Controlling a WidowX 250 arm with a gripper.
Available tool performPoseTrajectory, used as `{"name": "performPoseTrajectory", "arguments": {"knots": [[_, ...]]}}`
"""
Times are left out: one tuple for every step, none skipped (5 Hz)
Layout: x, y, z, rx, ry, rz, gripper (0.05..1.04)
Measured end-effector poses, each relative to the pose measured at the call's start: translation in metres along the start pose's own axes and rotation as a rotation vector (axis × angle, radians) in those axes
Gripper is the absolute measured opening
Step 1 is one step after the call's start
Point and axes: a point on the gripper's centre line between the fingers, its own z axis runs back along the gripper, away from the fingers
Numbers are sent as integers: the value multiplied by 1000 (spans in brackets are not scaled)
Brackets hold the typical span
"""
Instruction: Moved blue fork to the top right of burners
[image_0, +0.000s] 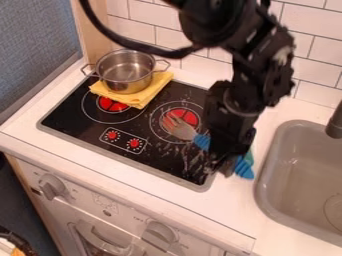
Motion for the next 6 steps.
{"name": "performPoseTrajectory", "arguments": {"knots": [[11, -18, 11, -43, 8, 94, 445], [23, -43, 28, -102, 14, 155, 445], [35, -77, 28, -156, 23, 177, 445], [42, -97, 10, -139, 12, 172, 445], [58, -106, -19, -90, -9, 201, 445], [67, -110, -42, -50, 15, 234, 445]]}}
